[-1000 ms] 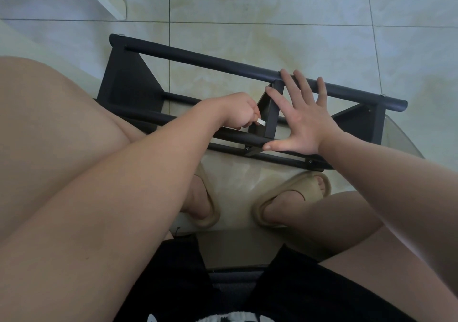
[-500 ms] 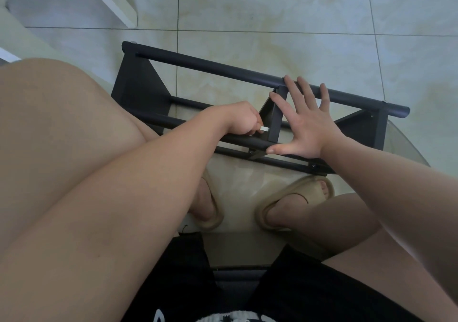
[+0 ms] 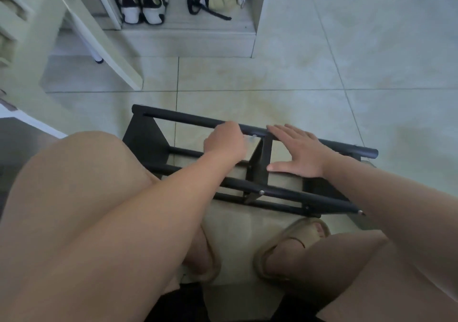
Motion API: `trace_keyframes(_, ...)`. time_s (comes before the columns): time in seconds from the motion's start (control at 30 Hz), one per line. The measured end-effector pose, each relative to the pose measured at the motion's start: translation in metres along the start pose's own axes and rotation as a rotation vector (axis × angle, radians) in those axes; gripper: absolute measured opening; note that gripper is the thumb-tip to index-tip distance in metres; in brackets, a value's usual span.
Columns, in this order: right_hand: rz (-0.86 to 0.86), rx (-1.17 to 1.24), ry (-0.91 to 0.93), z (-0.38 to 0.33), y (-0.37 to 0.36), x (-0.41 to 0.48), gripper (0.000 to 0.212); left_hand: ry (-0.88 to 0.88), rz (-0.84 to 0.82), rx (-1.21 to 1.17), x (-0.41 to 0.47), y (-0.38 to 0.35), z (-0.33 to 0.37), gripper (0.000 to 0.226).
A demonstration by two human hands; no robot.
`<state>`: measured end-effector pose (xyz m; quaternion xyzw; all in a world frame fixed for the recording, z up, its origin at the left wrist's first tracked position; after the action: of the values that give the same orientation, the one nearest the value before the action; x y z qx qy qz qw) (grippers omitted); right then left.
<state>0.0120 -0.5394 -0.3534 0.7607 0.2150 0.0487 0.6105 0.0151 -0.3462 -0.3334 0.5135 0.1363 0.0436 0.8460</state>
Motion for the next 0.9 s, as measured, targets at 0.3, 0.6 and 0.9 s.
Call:
trace_keyframes(0.3,-0.117,-0.044,-0.270,0.040,0.014,0.013,0.065,-0.299,-0.082,0.133,0.066,0.016,0.031,0.003)
trace_keyframes(0.6,-0.144,0.050,-0.320,0.068,0.008,0.038,0.035,-0.220,-0.410,0.188,0.105,-0.027,0.024,0.023)
trace_keyframes(0.9,0.299,-0.023,-0.237,0.062,0.045,0.079,0.035,-0.228,-0.055,0.094,0.144,0.004,0.026,0.006)
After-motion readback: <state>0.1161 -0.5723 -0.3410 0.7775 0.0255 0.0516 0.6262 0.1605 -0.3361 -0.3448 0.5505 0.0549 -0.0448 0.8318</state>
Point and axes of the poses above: each hand's wrist, its own x-axis towards the middle knuckle, its own y-axis out of the back of the hand, z = x × y, the point moved 4 cm from there along x, towards the middle knuckle, and after that the axes turned 15 degrees about z, right-handed, at the moved point
